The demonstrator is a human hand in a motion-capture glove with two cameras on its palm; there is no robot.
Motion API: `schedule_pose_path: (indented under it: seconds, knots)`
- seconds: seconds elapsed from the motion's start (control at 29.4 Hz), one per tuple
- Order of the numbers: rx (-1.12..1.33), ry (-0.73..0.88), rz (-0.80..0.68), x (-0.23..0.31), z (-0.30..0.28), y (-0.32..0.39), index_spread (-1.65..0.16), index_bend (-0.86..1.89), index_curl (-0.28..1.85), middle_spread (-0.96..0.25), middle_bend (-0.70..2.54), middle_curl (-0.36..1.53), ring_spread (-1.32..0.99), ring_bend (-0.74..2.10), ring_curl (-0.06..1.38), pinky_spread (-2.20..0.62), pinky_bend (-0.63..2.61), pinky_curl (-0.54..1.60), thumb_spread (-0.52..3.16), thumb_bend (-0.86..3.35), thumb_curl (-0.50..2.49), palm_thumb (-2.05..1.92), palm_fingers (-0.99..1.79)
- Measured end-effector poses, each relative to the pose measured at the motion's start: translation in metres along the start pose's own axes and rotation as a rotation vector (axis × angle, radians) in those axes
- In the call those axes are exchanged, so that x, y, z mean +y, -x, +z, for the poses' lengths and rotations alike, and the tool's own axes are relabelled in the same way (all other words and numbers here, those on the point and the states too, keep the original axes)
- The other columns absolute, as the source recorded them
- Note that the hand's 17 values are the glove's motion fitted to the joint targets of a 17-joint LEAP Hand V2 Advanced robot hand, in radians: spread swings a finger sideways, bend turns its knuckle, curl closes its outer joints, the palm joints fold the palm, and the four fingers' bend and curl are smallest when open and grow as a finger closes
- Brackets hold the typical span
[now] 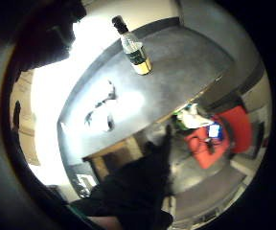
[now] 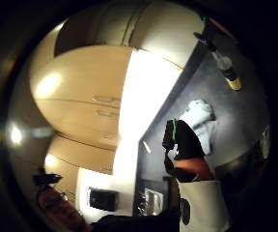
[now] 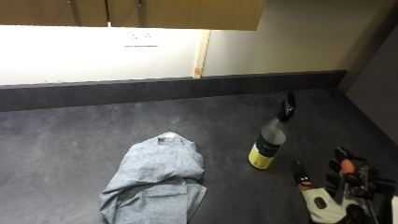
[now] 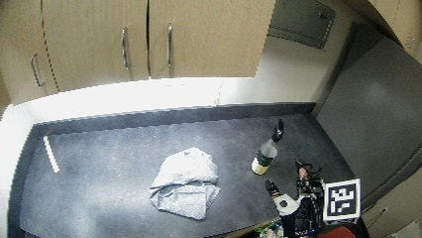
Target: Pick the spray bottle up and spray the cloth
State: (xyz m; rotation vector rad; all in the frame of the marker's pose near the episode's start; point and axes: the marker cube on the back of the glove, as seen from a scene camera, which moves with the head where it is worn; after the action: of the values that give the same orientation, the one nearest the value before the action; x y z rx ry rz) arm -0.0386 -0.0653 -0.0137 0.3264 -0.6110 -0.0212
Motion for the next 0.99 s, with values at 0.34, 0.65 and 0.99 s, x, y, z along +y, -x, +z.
schedule_pose_path:
  seconds: [0.34,0.65,0.99]
  knots:
    - [-0.597,-0.173,0.278,0.019,0.046,-0.044,-0.28,0.10,0.21,0.13,0.20,0.29,0.08,0.49,0.35,0.07,0.77,0.38,1.03,0.06,0.44,0.70,0.36]
    - [-0.598,-0.129,0.291,0.018,0.064,-0.039,-0.29,0.11,0.20,0.13,0.20,0.32,0.09,0.49,0.36,0.08,0.78,0.38,1.04,0.02,0.47,0.73,0.34]
    - [-0.514,-0.150,0.350,-0.024,0.103,-0.082,-0.30,0.12,0.21,0.14,0.20,0.34,0.09,0.48,0.36,0.08,0.78,0.39,1.05,0.00,0.50,0.79,0.31]
